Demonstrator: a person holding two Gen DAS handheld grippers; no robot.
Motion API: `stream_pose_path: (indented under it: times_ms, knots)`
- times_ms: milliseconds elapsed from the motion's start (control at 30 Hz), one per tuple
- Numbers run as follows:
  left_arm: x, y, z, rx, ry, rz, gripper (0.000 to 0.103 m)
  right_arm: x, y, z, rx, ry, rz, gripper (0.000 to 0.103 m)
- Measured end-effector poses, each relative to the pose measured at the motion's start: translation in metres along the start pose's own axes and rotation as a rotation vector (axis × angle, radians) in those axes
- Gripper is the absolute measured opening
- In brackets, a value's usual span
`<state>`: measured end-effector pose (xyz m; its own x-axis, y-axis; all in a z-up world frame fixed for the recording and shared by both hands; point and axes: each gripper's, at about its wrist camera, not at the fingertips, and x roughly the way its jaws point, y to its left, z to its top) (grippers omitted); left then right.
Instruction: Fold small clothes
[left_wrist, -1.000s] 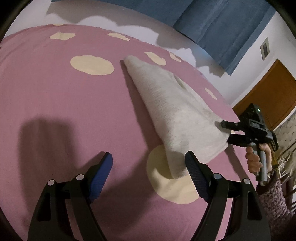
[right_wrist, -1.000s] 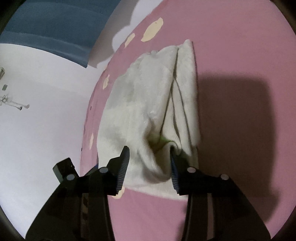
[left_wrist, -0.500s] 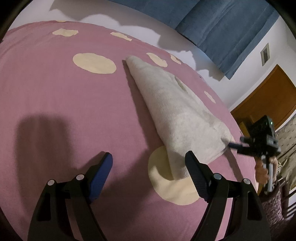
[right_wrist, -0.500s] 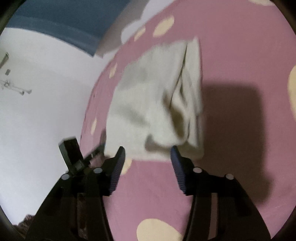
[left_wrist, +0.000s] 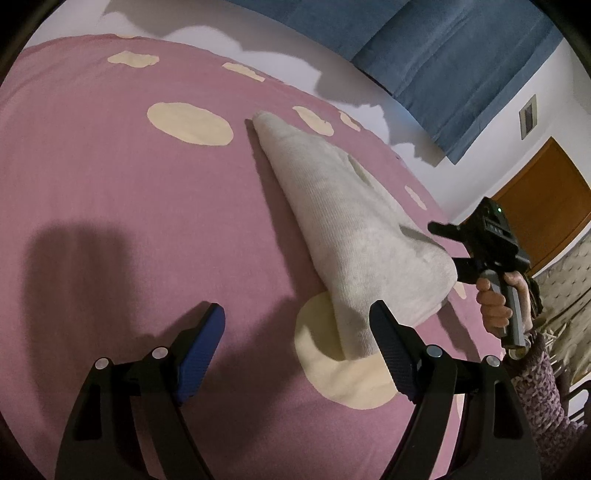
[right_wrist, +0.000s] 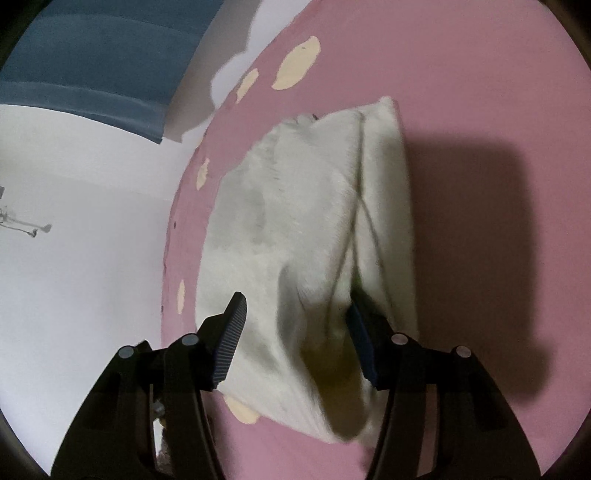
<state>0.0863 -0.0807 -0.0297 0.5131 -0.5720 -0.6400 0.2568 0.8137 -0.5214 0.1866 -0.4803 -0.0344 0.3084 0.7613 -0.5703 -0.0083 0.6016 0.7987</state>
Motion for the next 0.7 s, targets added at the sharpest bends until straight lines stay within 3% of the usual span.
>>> stream_pose_path:
  times_ms: [167, 300, 367, 500, 700]
  knots:
    - [-0.001, 0.000, -0.002, -0.001, -0.002, -0.002, 0.079, 0.012, 0.004, 0.013, 0.001, -0.011, -0.004, 0.055]
    - [-0.001, 0.000, -0.002, 0.000, -0.002, -0.001, 0.079, 0.023, -0.005, 0.025, 0.049, -0.035, 0.043, 0.054]
    - [-0.002, 0.000, -0.002, 0.003, -0.003, 0.001, 0.079, 0.027, -0.010, 0.029, 0.071, -0.049, 0.063, 0.047]
    - [-0.003, -0.004, -0.002, 0.017, -0.008, -0.002, 0.081, 0.032, -0.011, 0.033, 0.069, -0.051, 0.030, 0.009]
    - [0.006, -0.019, 0.005, 0.074, 0.002, 0.014, 0.081, -0.008, -0.012, 0.020, 0.035, -0.192, -0.010, 0.008]
